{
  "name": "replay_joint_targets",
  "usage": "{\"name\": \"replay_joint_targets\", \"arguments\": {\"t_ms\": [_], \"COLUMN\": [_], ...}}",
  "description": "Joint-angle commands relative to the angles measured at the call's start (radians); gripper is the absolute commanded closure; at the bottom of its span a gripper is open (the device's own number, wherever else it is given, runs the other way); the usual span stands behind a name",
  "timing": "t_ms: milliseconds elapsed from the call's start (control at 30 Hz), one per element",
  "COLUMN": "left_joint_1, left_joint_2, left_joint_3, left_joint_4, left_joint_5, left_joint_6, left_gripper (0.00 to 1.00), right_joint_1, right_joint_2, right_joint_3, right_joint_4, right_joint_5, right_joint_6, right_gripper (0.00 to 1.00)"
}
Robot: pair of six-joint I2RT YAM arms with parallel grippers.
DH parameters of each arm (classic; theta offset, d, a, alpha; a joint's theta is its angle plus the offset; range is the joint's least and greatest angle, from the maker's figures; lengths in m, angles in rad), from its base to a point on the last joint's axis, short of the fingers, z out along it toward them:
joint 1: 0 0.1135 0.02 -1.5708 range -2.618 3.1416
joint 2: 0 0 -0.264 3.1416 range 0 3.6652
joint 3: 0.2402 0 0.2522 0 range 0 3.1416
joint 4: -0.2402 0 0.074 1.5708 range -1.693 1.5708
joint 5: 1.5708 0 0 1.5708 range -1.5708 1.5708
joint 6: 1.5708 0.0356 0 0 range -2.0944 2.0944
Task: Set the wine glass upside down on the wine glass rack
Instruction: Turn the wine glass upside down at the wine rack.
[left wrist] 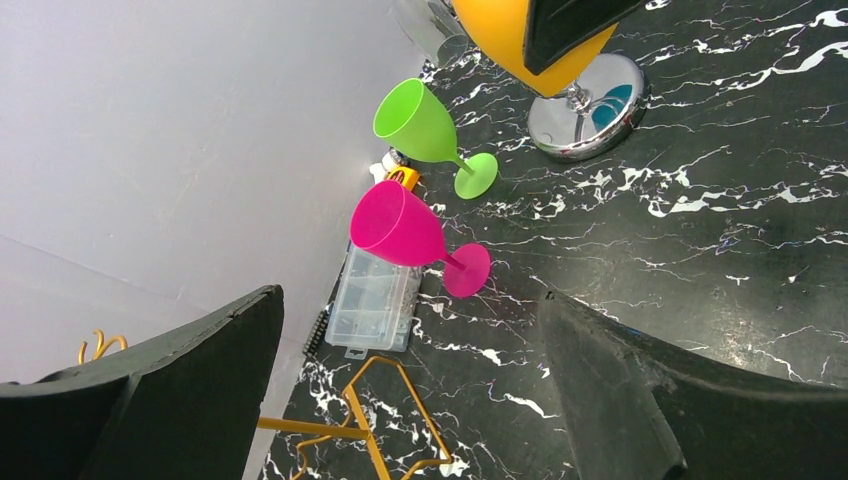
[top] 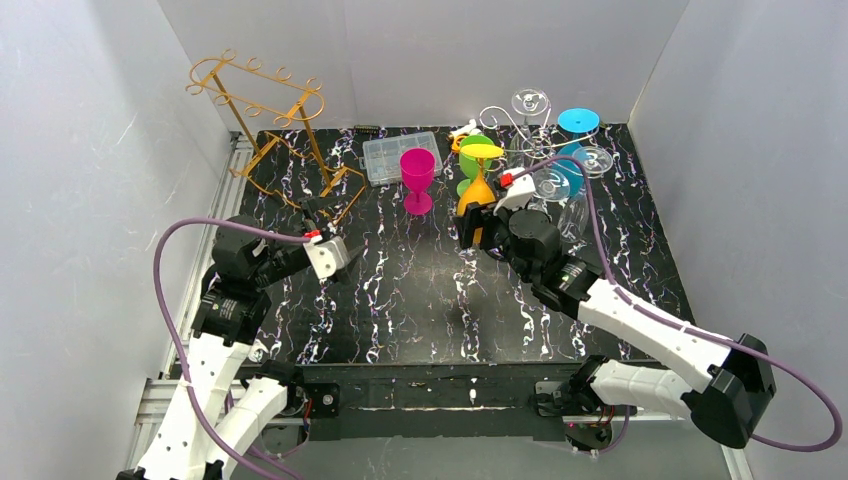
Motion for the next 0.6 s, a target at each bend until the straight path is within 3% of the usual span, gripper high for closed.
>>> {"name": "replay_joint_targets", "arguments": {"t_ms": [0,567], "left_joint_1": [0.001,0.001], "left_joint_2": [0.007,0.010], "left_joint_3": [0.004,-0.002], "left_joint_4": [0.009,0.009], "left_joint_5": [0.014,0.006], "left_joint_6": [-0.001,0.006], "left_gripper": [0.02,0.02], "right_joint_1": [0.008,0.014], "right_joint_2": [-0.064,-0.131], "right_joint_3": [-0.035,-0.082], "right_joint_4": [0.033,0.028], "right_joint_5": [-0.017,0.037], "right_joint_6": [-0.023,-0.007], "right_gripper": [0.38,0.38]}}
